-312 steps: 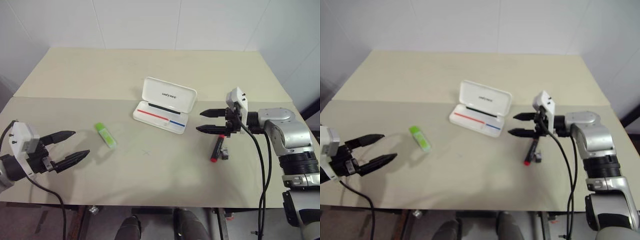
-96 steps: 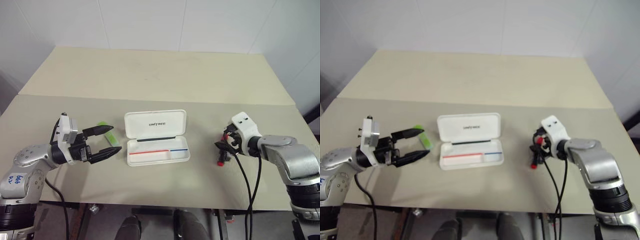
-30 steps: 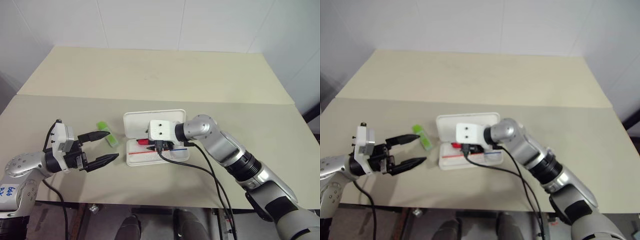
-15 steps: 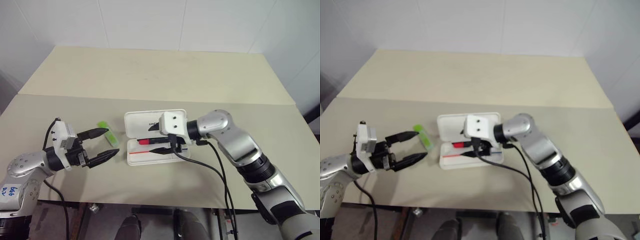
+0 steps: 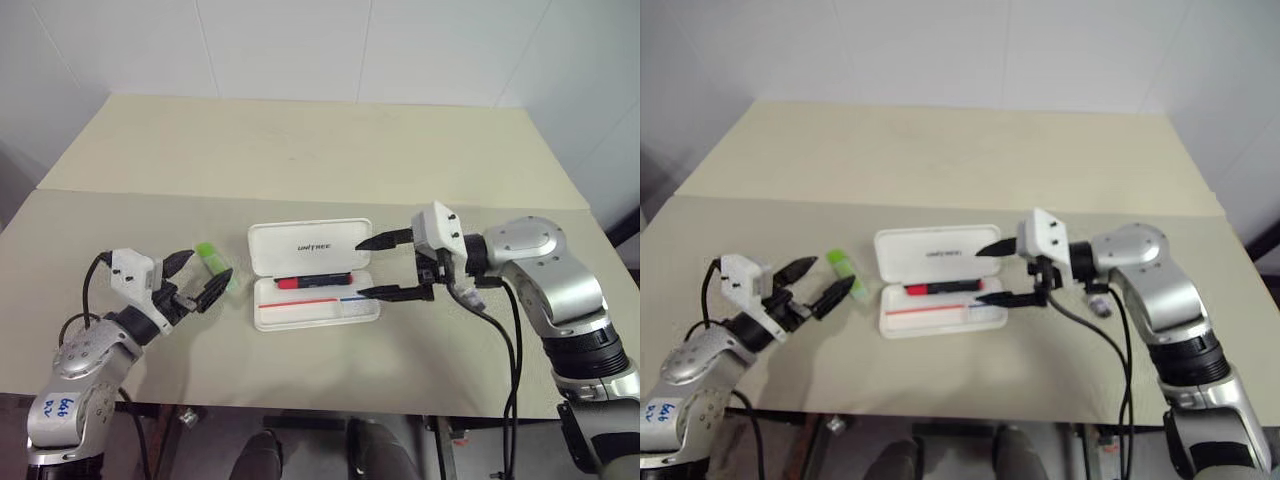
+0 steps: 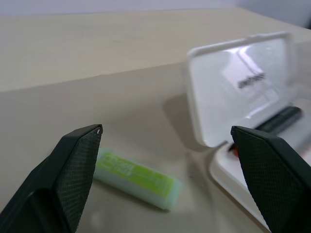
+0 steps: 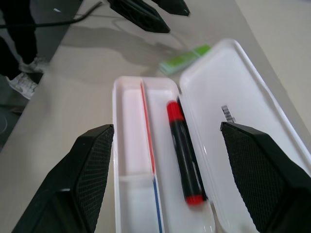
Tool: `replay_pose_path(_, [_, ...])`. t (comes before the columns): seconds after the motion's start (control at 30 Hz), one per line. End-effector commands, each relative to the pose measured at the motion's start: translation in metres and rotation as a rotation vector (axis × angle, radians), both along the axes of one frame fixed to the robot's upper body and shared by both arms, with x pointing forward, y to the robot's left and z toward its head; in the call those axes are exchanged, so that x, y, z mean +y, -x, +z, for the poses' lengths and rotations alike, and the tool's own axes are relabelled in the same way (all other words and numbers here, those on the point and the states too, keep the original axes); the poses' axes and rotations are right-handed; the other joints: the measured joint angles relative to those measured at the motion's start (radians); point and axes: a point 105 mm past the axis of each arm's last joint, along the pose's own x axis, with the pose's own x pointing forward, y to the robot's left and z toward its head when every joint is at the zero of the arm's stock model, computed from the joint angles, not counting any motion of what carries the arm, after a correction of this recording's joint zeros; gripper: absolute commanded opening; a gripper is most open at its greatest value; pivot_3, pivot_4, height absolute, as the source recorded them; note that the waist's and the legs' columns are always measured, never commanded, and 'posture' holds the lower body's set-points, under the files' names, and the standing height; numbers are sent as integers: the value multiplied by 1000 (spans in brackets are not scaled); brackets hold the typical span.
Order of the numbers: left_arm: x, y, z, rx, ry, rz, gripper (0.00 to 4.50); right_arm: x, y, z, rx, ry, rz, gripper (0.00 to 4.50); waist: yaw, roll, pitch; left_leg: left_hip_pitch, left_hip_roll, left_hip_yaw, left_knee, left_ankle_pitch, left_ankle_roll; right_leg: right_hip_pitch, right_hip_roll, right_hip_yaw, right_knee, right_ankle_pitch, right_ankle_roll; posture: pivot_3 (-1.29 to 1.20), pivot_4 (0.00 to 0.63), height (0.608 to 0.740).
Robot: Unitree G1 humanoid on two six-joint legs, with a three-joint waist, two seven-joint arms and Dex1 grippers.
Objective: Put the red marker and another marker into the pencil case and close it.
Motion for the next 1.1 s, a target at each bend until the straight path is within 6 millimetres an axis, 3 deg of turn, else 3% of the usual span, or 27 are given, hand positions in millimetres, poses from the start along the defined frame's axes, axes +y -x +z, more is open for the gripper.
replay_pose_path(0.03, [11, -8, 8, -5, 48, 144, 4500, -7, 0, 12, -36, -67, -7, 4473, 0, 0, 0, 0, 0, 0, 0, 0, 0, 0, 0, 0, 0, 0, 0, 0, 150, 740])
replay_pose_path(0.2, [26, -28, 2, 86, 184, 371, 4500, -20, -1, 16, -26, -152, -13, 4473, 4, 0, 0, -1, -1, 0, 2, 0, 0, 1, -1, 0, 0, 1, 2, 0, 150, 740])
replay_pose_path(0.3, [27, -36, -2, 140, 208, 419, 4500, -29, 1, 15, -19, -181, 0, 4473, 3, 0, 0, -1, -2, -1, 4, 0, 0, 2, -1, 0, -1, 2, 3, 0, 150, 740])
replay_pose_path(0.67, [-1, -68, -4, 292, 233, 377, 4500, -27, -7, 12, -56, -181, -34, 4473, 2, 0, 0, -1, -2, -1, 6, 1, -2, 2, 0, 0, 0, 3, 4, 0, 150, 740])
replay_pose_path(1.1, [-23, -71, -27, 576, 141, 343, 4500, -24, -11, 13, -75, -186, -60, 4473, 2, 0, 0, -2, -3, -1, 7, 2, -4, 3, -1, 0, -1, 4, 6, 0, 150, 740])
